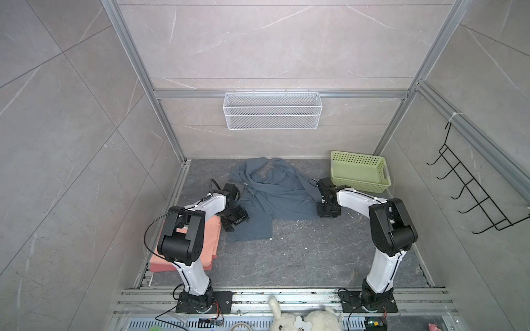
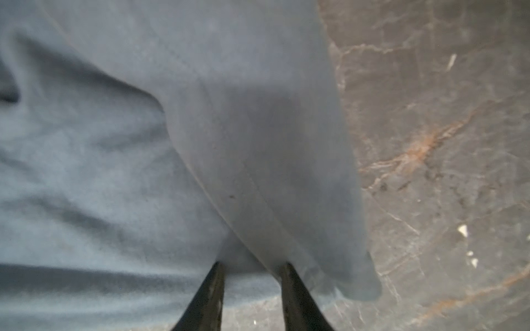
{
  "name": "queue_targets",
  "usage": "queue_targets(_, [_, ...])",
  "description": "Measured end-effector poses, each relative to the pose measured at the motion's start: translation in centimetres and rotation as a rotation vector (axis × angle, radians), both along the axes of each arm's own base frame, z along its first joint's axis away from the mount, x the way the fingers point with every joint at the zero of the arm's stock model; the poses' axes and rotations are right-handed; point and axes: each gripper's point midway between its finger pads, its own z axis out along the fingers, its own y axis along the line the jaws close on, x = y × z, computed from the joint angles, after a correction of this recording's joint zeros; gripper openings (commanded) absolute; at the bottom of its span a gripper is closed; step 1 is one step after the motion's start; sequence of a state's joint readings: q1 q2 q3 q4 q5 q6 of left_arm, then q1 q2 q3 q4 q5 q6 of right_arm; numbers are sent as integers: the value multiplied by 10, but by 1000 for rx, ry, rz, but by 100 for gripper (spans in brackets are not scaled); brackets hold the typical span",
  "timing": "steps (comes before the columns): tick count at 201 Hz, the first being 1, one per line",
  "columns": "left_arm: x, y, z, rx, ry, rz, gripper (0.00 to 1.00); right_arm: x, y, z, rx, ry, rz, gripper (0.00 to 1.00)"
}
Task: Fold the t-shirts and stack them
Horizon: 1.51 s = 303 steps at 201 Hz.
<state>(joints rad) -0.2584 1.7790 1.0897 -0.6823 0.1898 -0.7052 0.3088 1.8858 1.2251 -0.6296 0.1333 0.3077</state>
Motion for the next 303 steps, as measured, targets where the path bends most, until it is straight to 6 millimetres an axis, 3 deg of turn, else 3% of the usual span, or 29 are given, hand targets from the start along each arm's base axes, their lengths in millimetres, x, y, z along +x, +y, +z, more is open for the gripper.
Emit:
queue_targets(40, [0, 2, -1, 20, -3, 18, 76, 2, 5, 15, 27, -34, 31, 43])
queue_targets(68, [1, 3, -1, 20, -8, 27, 76, 2, 4, 16, 11, -31, 62, 39])
queue_targets(95, [1, 3, 0, 21, -8, 29, 76, 1, -1, 12, -22, -20, 85, 35])
queue_targets(127, [1, 3, 0, 21, -8, 29, 76, -1, -5, 6, -58, 0, 113, 39])
queue_targets(191, [1, 3, 0, 19, -6, 31, 76, -3, -15, -5, -77, 34, 128, 32])
queue_targets(239, [1, 3, 0, 19, -6, 30, 76, 0, -24, -6, -9, 28, 110, 33])
queue_targets(303, [1, 3, 0, 18, -6, 27, 75, 1, -36, -3, 204, 14, 40, 38])
